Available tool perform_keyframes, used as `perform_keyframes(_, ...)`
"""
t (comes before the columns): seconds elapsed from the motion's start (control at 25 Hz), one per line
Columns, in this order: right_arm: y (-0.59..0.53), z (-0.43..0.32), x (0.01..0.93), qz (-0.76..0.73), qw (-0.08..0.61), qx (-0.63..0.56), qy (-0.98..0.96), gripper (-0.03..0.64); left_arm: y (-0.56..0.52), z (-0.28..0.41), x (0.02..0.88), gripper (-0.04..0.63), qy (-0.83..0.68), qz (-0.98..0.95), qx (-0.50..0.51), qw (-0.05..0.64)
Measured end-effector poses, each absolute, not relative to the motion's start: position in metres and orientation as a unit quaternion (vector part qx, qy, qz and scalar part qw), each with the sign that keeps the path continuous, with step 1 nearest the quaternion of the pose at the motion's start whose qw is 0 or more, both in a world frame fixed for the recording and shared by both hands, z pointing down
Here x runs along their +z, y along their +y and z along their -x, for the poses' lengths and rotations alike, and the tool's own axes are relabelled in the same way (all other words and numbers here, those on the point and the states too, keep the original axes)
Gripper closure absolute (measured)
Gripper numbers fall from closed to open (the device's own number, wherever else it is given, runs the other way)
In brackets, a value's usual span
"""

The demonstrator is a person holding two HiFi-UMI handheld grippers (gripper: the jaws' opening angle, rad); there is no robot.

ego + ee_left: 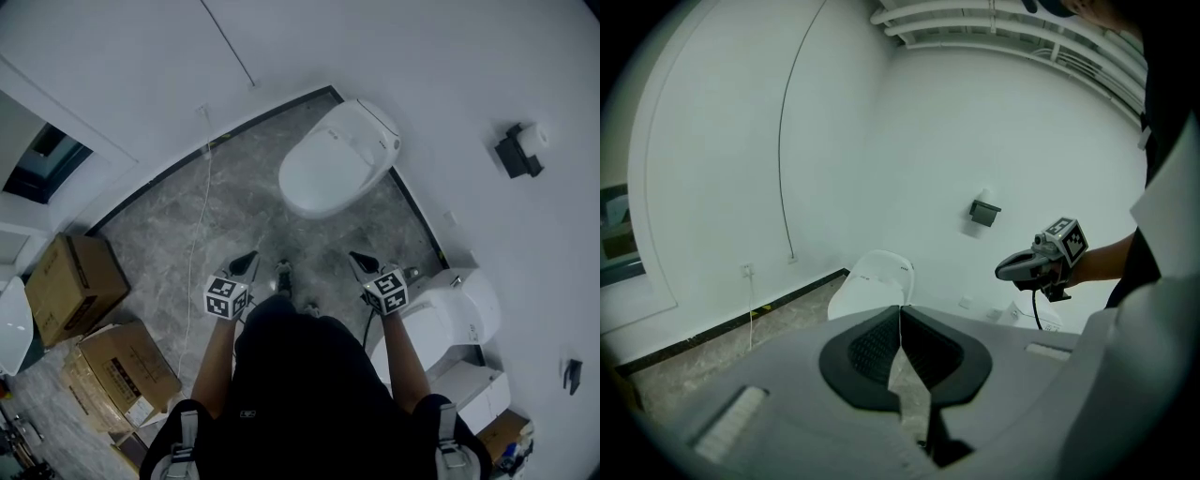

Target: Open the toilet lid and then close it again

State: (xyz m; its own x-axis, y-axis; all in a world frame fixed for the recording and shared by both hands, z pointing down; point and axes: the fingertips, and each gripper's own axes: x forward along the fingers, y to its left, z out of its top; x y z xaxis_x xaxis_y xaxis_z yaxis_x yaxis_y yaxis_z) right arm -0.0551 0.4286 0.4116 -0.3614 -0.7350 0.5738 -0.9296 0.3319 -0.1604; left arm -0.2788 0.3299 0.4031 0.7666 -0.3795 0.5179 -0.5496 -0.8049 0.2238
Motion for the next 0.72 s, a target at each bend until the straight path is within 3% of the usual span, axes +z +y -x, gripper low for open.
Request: perform_keyframes(0.72, 0.315, 0.037, 0.422, -0.573, 0.210, 0.253, -0.751, 0.613, 0.191, 0.234, 0.416, 0.583, -0.166, -0.940, 0.245, 0.171)
